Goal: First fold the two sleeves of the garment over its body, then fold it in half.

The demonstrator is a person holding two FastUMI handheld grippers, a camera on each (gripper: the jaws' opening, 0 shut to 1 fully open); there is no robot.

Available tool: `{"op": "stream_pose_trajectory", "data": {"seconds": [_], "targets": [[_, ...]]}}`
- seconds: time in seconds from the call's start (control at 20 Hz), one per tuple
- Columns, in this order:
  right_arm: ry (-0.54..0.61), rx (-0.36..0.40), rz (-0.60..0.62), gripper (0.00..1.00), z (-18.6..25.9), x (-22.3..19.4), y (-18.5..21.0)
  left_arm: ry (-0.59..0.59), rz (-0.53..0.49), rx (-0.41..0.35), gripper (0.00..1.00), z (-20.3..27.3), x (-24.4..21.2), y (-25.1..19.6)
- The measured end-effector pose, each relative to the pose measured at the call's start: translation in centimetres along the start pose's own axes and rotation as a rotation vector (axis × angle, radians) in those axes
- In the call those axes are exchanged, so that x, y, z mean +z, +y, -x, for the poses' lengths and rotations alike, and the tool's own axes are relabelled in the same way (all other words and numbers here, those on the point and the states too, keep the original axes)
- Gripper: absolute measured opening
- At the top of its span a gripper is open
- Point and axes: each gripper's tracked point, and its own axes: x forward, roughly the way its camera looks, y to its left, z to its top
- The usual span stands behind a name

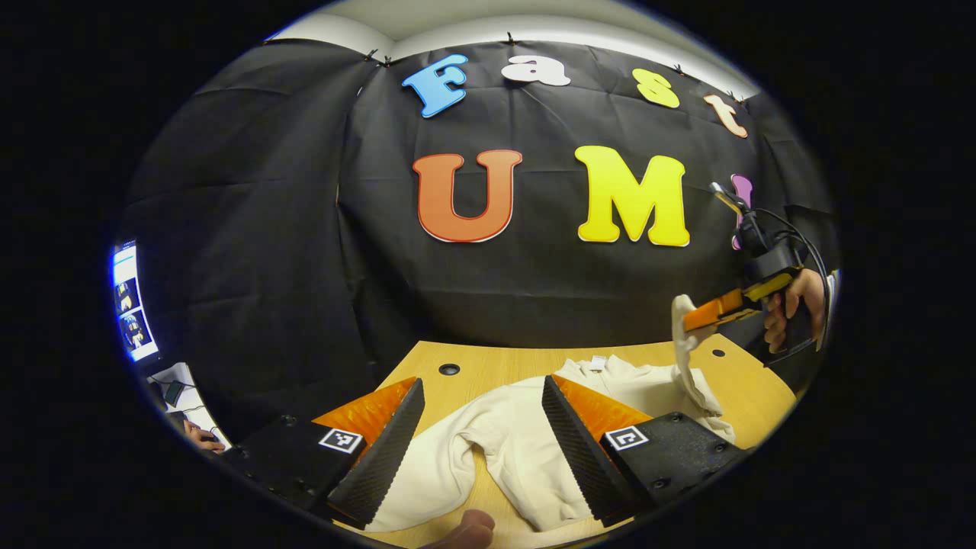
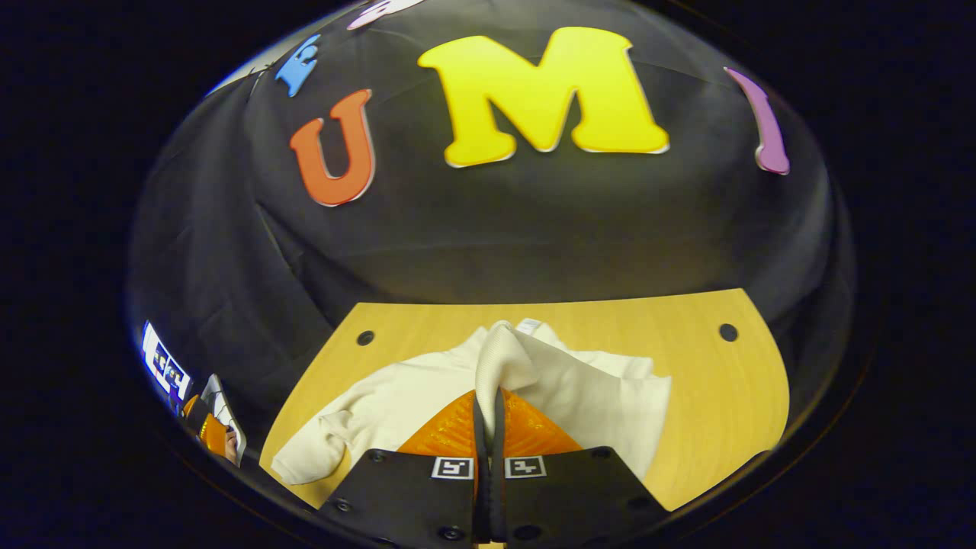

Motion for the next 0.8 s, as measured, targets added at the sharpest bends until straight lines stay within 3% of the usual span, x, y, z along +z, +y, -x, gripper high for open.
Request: {"op": "stream_pose_trajectory", "data": {"seconds": [0.1, 0.35, 0.65, 0.8], "targets": [[0.033, 0.052, 0.038, 0.0, -2.2, -0.9, 4.2, -0.002, -0.012, -0.007, 0.99, 0.0, -0.4, 0.6], [0.155, 0.075, 0.154, 0.0, -8.2, -5.9, 10.1, 0.008, -0.026, 0.01, 0.99, 0.8, -1.7, 2.5], [0.318, 0.034, 0.236, 0.0, -13.9, -13.3, 12.8, 0.02, -0.06, 0.055, 0.99, 2.5, -3.7, 4.7], [0.359, 0.002, 0.236, 0.01, -15.6, -15.1, 13.4, 0.049, -0.045, 0.085, 0.99, 3.6, -4.9, 5.4]]}}
